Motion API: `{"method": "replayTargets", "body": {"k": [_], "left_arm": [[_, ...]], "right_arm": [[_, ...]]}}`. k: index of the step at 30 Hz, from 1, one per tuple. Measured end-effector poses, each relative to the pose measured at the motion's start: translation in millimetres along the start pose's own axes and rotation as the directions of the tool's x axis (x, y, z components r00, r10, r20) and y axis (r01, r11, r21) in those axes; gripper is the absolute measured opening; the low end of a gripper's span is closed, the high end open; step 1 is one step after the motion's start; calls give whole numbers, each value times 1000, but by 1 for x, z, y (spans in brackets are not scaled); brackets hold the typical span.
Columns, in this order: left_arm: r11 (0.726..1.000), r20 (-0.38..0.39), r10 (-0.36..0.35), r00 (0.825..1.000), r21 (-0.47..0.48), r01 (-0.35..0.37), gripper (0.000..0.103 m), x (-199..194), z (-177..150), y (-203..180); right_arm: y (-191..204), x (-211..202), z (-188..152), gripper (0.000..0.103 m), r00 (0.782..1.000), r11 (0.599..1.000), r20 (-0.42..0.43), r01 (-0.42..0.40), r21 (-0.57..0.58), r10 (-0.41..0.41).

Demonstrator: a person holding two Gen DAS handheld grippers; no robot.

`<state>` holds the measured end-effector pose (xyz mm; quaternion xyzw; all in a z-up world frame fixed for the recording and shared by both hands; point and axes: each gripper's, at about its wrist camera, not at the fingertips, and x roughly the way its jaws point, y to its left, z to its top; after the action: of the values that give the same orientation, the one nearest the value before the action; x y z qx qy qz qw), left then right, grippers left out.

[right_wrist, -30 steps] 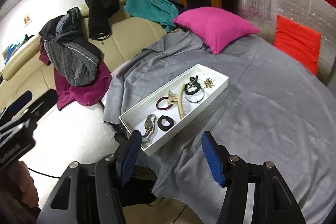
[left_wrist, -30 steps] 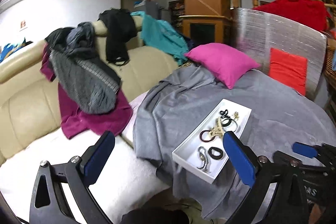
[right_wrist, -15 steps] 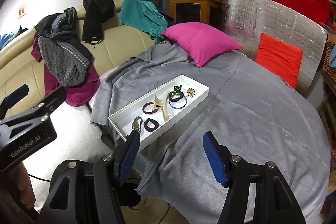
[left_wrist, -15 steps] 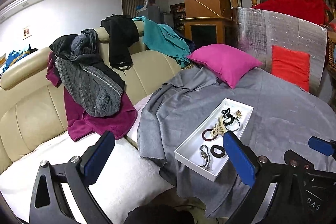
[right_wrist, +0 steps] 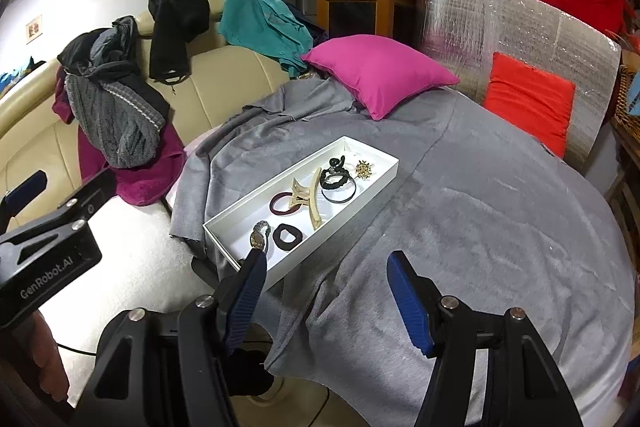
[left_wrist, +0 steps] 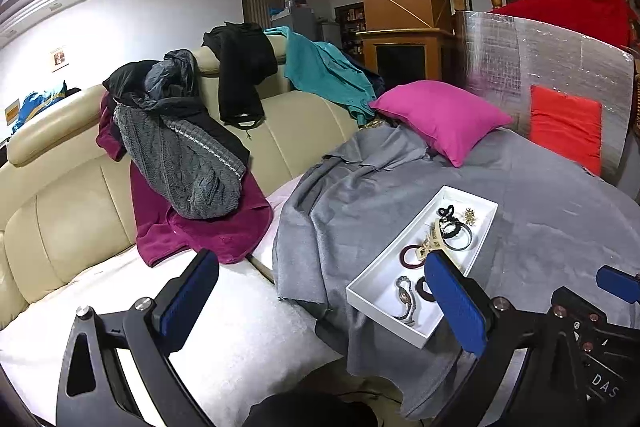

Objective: Organize jewelry

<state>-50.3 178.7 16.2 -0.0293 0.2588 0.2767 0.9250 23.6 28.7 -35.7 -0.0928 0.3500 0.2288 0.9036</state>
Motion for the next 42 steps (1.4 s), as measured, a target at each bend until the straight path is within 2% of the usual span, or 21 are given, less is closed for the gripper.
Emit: {"method": "replayTargets", "body": {"k": [21, 42], "left_arm": [[1000, -20, -5, 1000, -19, 5, 102, 10, -6, 7], [1000, -44, -11, 999, -29, 9, 102, 21, -13, 12]], "right_arm": [[1, 26, 7, 67, 1000, 997, -22, 15, 70, -14], [12, 34, 16, 67, 1000, 998, -18, 4, 62, -3]]}}
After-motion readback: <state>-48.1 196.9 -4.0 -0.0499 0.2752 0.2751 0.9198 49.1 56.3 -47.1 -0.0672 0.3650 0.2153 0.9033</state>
